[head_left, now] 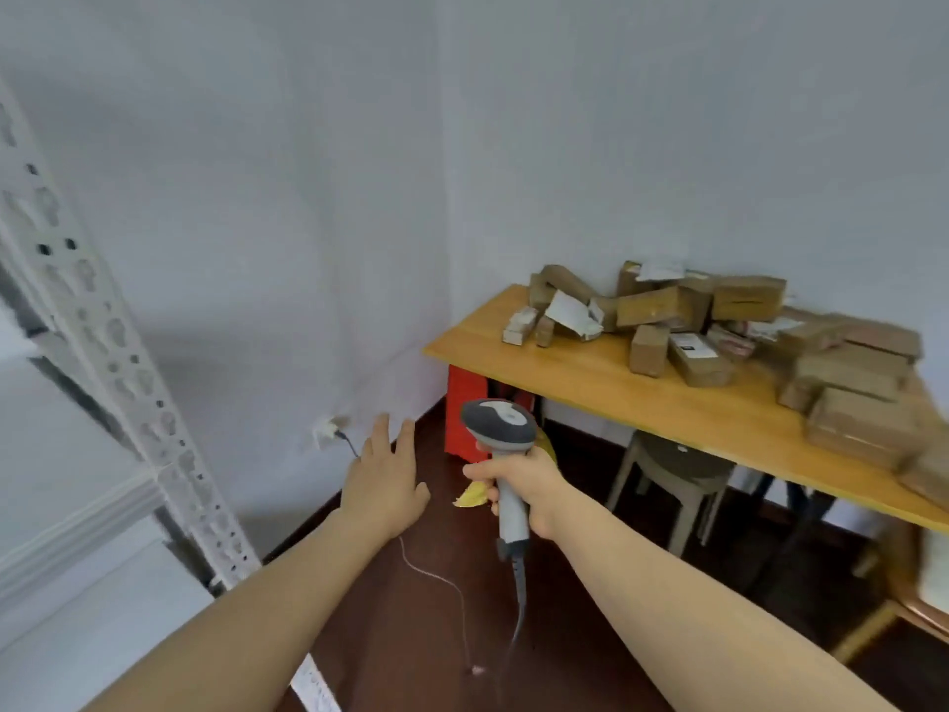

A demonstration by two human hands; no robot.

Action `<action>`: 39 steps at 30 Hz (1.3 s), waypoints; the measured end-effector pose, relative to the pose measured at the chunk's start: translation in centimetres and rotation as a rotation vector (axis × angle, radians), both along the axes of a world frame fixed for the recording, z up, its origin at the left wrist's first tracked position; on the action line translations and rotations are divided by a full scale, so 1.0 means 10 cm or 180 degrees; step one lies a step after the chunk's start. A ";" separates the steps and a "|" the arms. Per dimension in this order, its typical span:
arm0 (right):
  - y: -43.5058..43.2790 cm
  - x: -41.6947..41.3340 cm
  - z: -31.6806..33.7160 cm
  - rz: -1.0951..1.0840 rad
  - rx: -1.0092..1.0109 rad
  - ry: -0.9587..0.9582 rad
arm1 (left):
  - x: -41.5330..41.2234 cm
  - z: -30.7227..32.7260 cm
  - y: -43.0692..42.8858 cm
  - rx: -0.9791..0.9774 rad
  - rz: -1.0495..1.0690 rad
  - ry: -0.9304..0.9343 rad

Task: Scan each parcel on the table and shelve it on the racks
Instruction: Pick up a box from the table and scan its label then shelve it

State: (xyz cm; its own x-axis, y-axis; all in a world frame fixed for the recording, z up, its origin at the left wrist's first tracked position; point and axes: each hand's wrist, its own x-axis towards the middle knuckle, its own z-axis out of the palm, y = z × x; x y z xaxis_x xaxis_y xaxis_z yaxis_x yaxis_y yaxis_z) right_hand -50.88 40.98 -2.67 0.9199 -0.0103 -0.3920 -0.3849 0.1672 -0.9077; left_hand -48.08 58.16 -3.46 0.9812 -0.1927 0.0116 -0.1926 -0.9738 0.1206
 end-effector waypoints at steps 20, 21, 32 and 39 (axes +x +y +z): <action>-3.72 1.11 -0.35 -0.2621 0.0177 0.0393 | 2.34 -0.36 -4.06 -0.0447 -0.1635 0.0940; -3.91 1.11 -0.39 -0.2777 0.0192 0.0395 | 2.34 -0.39 -4.25 -0.0456 -0.1706 0.1002; -6.08 1.00 -0.89 -0.3734 0.0415 0.0643 | 2.20 -0.69 -6.37 -0.0439 -0.1813 0.1736; -6.83 1.09 -1.31 -0.3850 0.0440 0.0924 | 2.14 -0.99 -7.20 -0.0895 -0.1344 0.2510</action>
State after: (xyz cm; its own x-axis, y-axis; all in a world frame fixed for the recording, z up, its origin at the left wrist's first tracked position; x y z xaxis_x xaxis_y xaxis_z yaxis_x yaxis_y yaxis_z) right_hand -39.96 -27.33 -15.81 0.2291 -0.7301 -0.6437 -0.1012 0.6399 -0.7618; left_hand -26.64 -13.85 -13.32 0.5750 -0.6258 -0.5270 -0.2859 -0.7572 0.5873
